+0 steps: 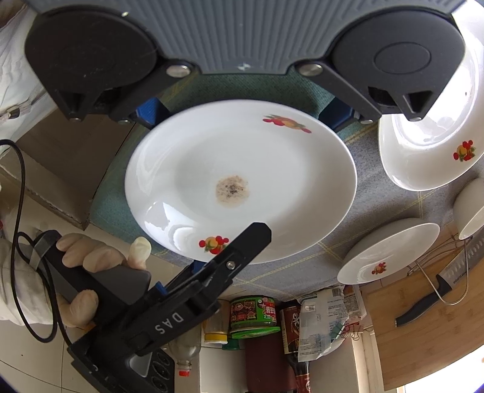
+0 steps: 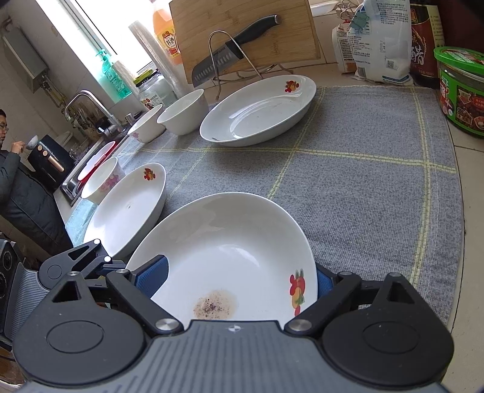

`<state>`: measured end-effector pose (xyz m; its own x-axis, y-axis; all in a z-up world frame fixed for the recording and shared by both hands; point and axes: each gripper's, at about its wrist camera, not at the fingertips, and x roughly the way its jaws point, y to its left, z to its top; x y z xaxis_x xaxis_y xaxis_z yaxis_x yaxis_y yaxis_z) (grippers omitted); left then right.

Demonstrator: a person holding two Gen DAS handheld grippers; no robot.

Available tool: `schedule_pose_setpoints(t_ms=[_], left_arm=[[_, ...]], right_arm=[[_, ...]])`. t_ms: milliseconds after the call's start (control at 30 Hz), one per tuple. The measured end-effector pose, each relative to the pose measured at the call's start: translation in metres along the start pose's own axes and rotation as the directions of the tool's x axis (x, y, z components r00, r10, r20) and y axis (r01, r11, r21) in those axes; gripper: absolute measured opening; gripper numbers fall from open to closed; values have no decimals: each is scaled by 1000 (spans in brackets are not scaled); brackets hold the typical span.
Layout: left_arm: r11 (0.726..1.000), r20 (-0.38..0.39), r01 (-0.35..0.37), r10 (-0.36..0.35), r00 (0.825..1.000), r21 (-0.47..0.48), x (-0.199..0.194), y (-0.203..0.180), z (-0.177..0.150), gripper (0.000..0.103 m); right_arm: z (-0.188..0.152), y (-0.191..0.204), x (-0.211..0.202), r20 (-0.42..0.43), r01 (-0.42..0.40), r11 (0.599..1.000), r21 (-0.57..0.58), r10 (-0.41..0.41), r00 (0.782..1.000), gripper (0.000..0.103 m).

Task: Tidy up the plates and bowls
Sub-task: 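Lift the stained plate with the right gripper and carry it toward the green jar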

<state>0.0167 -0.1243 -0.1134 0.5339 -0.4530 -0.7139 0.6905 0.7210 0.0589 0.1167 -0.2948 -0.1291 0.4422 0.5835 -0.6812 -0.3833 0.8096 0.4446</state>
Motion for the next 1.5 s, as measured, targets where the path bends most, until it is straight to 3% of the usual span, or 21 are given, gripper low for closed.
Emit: schedule_pose_setpoints(t_ms=[467,1000,1500], left_arm=[[1000,2,8,-8,1000,22,11,6,34,101],[994,18,63,-65,998,87,76,8,93,101],[993,7,82,-83,997,85,111,15,107,101]], right_arm=[[16,-9,-19,36,40,999,-37,-39,999,97],[48,-74,-42,93,131,991,-3,-130,987,98],[57,-102,-30,79,182,983,20,-183,980,98]])
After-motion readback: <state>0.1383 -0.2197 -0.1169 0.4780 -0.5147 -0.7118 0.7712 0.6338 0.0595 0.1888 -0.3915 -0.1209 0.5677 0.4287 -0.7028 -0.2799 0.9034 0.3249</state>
